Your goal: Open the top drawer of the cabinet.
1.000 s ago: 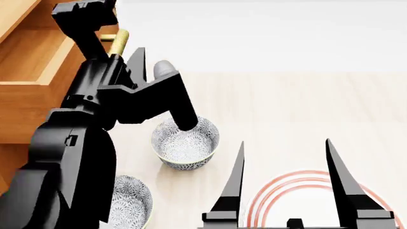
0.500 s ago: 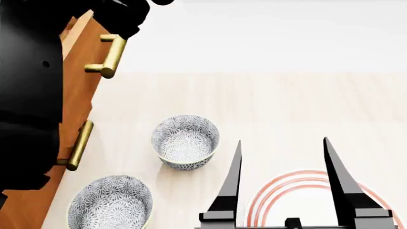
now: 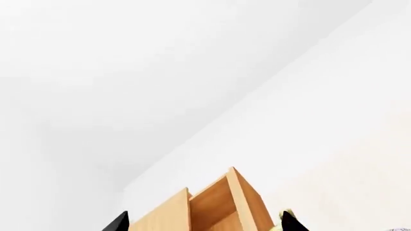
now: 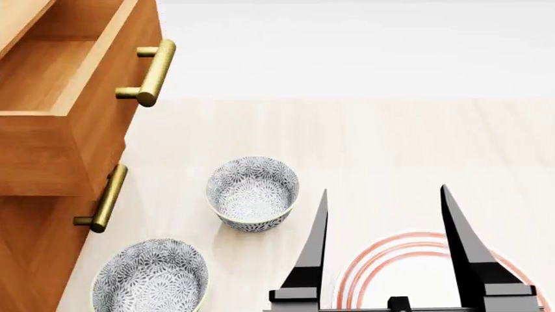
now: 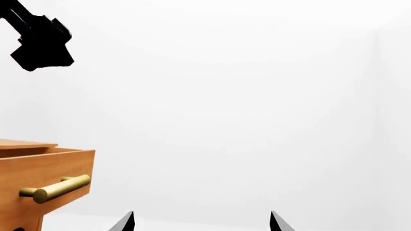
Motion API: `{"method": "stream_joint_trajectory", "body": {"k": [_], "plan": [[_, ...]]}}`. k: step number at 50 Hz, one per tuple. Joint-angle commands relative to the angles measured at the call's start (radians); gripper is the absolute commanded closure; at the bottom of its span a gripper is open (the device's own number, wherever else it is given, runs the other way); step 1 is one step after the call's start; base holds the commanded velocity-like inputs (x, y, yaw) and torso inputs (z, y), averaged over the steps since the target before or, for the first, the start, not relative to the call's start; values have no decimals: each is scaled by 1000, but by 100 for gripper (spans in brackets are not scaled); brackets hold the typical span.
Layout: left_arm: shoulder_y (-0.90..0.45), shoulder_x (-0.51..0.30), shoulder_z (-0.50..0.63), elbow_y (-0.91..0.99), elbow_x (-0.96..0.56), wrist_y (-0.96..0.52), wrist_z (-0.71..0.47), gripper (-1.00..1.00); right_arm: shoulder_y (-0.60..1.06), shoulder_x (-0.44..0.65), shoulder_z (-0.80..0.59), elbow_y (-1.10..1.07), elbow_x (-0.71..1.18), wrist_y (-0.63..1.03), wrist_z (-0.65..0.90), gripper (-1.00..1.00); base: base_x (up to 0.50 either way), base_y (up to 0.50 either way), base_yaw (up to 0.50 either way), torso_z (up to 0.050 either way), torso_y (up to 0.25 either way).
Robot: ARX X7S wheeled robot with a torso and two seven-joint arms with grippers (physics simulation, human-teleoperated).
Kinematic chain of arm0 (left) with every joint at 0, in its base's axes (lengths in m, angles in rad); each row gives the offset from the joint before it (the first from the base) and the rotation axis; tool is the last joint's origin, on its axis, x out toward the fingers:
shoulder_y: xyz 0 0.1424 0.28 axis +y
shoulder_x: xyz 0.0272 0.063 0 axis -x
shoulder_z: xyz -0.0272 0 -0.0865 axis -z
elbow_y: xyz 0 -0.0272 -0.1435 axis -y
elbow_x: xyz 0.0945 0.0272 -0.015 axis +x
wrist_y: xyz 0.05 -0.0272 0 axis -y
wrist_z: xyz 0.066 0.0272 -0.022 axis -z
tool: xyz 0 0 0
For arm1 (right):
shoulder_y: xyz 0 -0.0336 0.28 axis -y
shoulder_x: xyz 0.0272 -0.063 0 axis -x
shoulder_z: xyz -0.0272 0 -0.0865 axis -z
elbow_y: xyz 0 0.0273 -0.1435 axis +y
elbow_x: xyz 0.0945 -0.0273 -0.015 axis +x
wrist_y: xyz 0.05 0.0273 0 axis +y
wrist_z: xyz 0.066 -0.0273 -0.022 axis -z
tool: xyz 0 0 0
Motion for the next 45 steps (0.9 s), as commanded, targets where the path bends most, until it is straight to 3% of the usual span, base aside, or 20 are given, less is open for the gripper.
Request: {"method": "stream_joint_trajectory", "body": {"k": [1,2,3,7,8,10,12,14,16,18,20,22,24,31,45], "plan": [[-182,53,-14,-312,-161,-40,34,-100,-5,-18,24,-22,4,13,-32,-100,0,0,0,0,0],[-204,51,69,-348,-180,-60,58,-100,-7,-17,25,-19,3,9,-32,-100,0,0,0,0,0],[-195,46,45,-314,-186,-58,50,-100,-8,-16,26,-21,4,8,-31,-100,0,0,0,0,0],[-256,53,153,-427,-275,-100,99,-100,-5,-16,22,-21,3,10,-30,-100,0,0,0,0,0],[-280,54,149,-477,-347,-102,49,-100,-5,-16,21,-22,3,10,-29,-100,0,0,0,0,0],[-311,53,243,-508,-444,-102,66,-100,-8,-13,25,-25,5,8,-29,-100,0,0,0,0,0],[-354,45,330,-555,-637,-102,-17,-100,-7,-13,26,-22,6,6,-28,-100,0,0,0,0,0],[-366,33,342,-561,-726,-101,-96,-100,-6,-14,21,-19,4,5,-28,-100,0,0,0,0,0],[-420,53,441,-680,-876,-102,-74,-100,-3,-14,16,-19,2,8,-28,-100,0,0,0,0,0],[-435,53,494,-689,-920,-98,-73,-100,-3,-13,16,-17,3,6,-28,-100,0,0,0,0,0],[-472,54,562,-756,-1059,-101,-122,-100,-1,-14,12,-15,1,6,-27,-100,0,0,0,0,0],[-483,54,609,-760,-1074,-66,-177,-100,0,-15,7,-13,1,6,-27,-100,0,0,0,0,0],[-501,55,622,-784,-1166,-93,-177,-100,1,-15,6,-15,1,7,-26,-100,0,0,0,0,0],[-540,55,705,-875,-1510,-100,-400,-100,-2,-9,10,-27,2,10,-21,-100,0,0,0,0,0],[-542,55,760,-994,-1827,-37,-556,-100,1,-5,11,-28,10,10,-16,-100,0,0,0,0,0]]}}
